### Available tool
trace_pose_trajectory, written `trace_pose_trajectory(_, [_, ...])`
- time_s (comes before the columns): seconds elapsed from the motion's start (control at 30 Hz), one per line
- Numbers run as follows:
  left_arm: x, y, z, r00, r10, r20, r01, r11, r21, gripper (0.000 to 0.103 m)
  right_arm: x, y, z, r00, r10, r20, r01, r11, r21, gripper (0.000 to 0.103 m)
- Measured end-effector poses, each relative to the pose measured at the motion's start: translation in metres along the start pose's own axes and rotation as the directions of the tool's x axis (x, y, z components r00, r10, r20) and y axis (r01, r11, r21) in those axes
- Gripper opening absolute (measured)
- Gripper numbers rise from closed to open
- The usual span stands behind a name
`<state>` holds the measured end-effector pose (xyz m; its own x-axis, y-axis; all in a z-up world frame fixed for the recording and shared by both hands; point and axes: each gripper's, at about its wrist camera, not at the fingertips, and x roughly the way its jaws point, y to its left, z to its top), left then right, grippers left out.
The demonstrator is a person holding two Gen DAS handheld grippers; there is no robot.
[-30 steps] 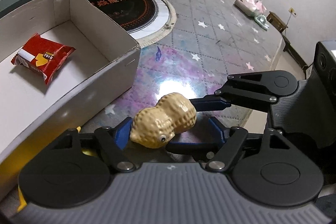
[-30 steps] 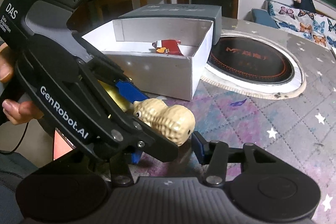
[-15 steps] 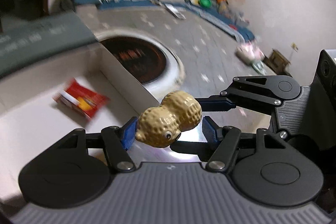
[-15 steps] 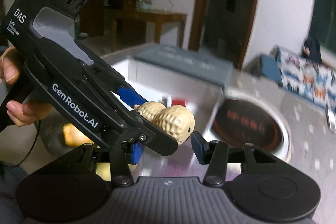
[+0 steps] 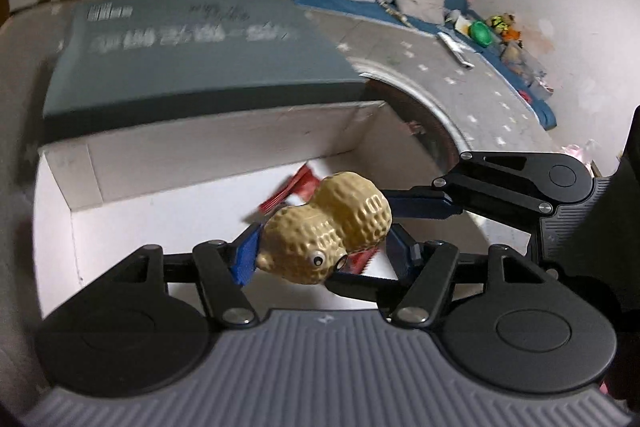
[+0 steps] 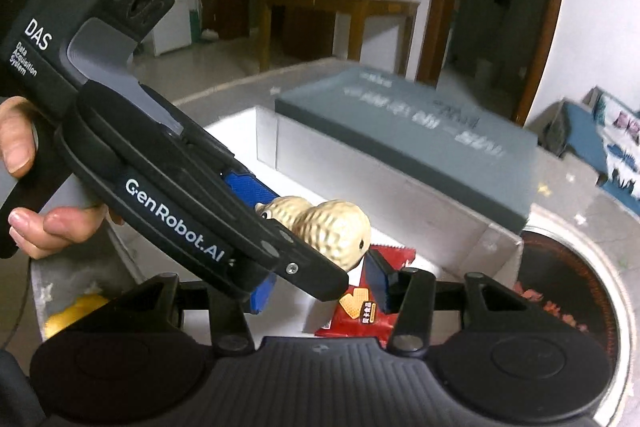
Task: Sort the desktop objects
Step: 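Carry the peanut toy with the left tool into the box and release, then grasp the fluffy yellow chick plush with the left tool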
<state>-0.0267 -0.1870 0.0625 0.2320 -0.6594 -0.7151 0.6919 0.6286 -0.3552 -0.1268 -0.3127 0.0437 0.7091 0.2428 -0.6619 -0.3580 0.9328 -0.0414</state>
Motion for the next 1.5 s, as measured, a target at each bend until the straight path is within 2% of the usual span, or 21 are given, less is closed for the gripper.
trace_pose_trajectory(0.3, [0.019,0.007,0.000,1.000,0.000,-0.027,-0.001,1.000,-0.023,0.066,0.015,0.001,-0.006,0.998,-0.007,-0.058,0.006,1.000,-0.009,0.050])
trace_pose_trajectory(0.37, [0.020,0.006,0.000,1.000,0.002,-0.029,-0.003,1.000,-0.019,0.066,0.013,0.002,-0.007,0.998,-0.012,-0.059,0.012,1.000,-0.009,0.053])
trace_pose_trajectory(0.43, [0.021,0.006,-0.003,1.000,0.006,-0.030,-0.006,1.000,-0.012,0.067,0.009,0.001,-0.008,0.999,-0.016,-0.051,0.015,1.000,-0.003,0.062])
trace_pose_trajectory(0.6, [0.019,0.004,-0.006,1.000,0.023,-0.020,-0.023,1.000,0.008,0.074,-0.012,0.002,-0.011,0.999,-0.034,-0.020,0.034,0.999,0.008,0.068])
trace_pose_trajectory(0.7, [0.013,0.000,-0.008,1.000,0.022,-0.005,-0.022,1.000,0.016,0.075,-0.031,0.004,-0.015,0.999,-0.040,0.007,0.039,0.999,0.034,0.068])
trace_pose_trajectory(0.83, [-0.007,-0.007,-0.016,0.999,0.026,0.030,-0.028,0.998,0.051,0.075,-0.069,0.010,-0.026,0.996,-0.044,0.072,0.037,0.994,0.105,0.077])
trace_pose_trajectory(0.93, [-0.026,-0.011,-0.023,0.998,0.023,0.061,-0.026,0.998,0.061,0.075,-0.100,0.021,-0.042,0.994,-0.039,0.101,0.022,0.986,0.165,0.080])
trace_pose_trajectory(1.03, [-0.043,-0.017,-0.032,0.996,0.018,0.091,-0.026,0.996,0.082,0.075,-0.114,0.032,-0.060,0.996,0.013,0.093,-0.035,0.971,0.238,0.081])
trace_pose_trajectory(1.1, [-0.052,-0.022,-0.036,0.994,0.016,0.105,-0.026,0.995,0.098,0.075,-0.112,0.042,-0.071,0.997,0.052,0.065,-0.067,0.962,0.264,0.080])
trace_pose_trajectory(1.23, [-0.061,-0.030,-0.043,0.993,0.017,0.118,-0.031,0.992,0.124,0.075,-0.093,0.054,-0.085,0.997,0.077,0.017,-0.079,0.954,0.291,0.079])
trace_pose_trajectory(1.37, [-0.065,-0.038,-0.051,0.994,0.002,0.111,-0.019,0.989,0.147,0.075,-0.073,0.055,-0.093,0.993,0.121,-0.001,-0.113,0.925,0.363,0.077])
trace_pose_trajectory(1.5, [-0.064,-0.042,-0.058,0.996,-0.013,0.092,-0.001,0.987,0.159,0.075,-0.062,0.057,-0.095,0.995,0.097,-0.026,-0.082,0.934,0.348,0.073])
